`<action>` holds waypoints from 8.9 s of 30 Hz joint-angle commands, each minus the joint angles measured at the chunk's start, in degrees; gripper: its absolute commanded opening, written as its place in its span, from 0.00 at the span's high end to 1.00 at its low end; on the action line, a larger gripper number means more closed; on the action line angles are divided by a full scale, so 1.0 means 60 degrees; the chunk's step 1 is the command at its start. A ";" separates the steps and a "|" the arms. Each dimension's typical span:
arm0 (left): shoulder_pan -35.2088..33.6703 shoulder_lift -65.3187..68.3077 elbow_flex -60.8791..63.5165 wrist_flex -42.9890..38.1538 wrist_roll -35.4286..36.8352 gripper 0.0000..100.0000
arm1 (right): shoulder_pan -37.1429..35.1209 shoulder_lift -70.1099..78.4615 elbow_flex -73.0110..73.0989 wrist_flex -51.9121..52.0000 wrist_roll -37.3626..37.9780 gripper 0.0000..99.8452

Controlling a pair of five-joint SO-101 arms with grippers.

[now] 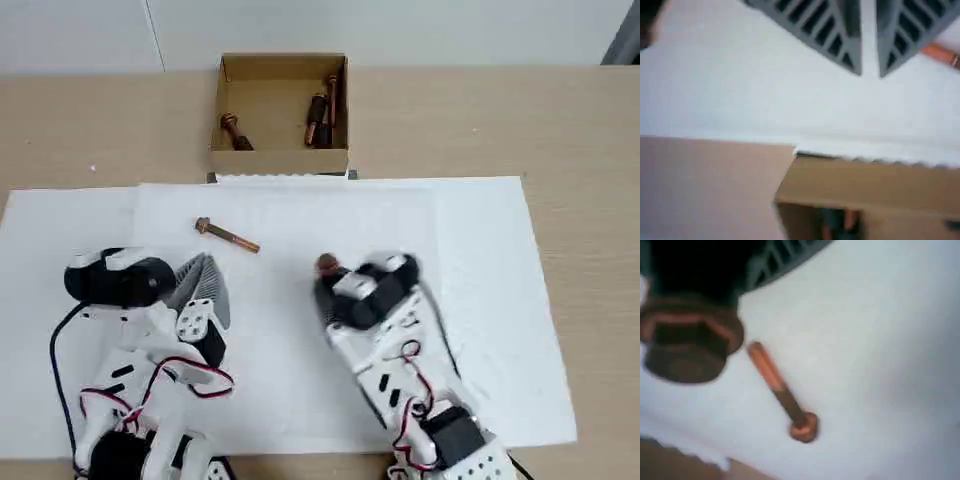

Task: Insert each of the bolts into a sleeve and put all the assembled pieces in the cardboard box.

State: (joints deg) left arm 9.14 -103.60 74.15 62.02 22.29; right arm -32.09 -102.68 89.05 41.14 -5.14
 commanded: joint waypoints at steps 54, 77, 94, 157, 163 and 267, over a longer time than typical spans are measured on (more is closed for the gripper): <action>-0.1729 -0.0044 0.3538 -0.1392 -0.1788 0.99 | 0.1473 2.3363 -1.9502 -0.2659 0.8469 0.82; -0.1744 -0.0044 0.3538 -0.1377 -0.1788 0.99 | 0.1429 1.9949 -1.9502 0.2366 0.4967 1.00; -0.1744 -0.0044 0.3538 -0.1377 -0.1788 0.99 | 0.0813 1.6520 -1.9502 0.8828 0.0996 1.00; -0.1744 -0.0044 0.3538 -0.1377 -0.1788 0.99 | 0.0139 1.7912 -1.2044 0.3245 -0.4469 0.86; -0.1744 -0.0044 0.3538 -0.1377 -0.1788 0.99 | 0.0139 1.8454 -1.2601 0.3304 -0.4469 1.00; -0.1890 2.4923 -1.8659 0.5377 0.4220 0.99 | 0.2425 0.4945 -0.7795 0.7070 -0.2696 1.00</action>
State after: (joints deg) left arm -1.58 46.64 -37.23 93.58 47.43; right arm -18.20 -72.70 42.90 85.10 -21.85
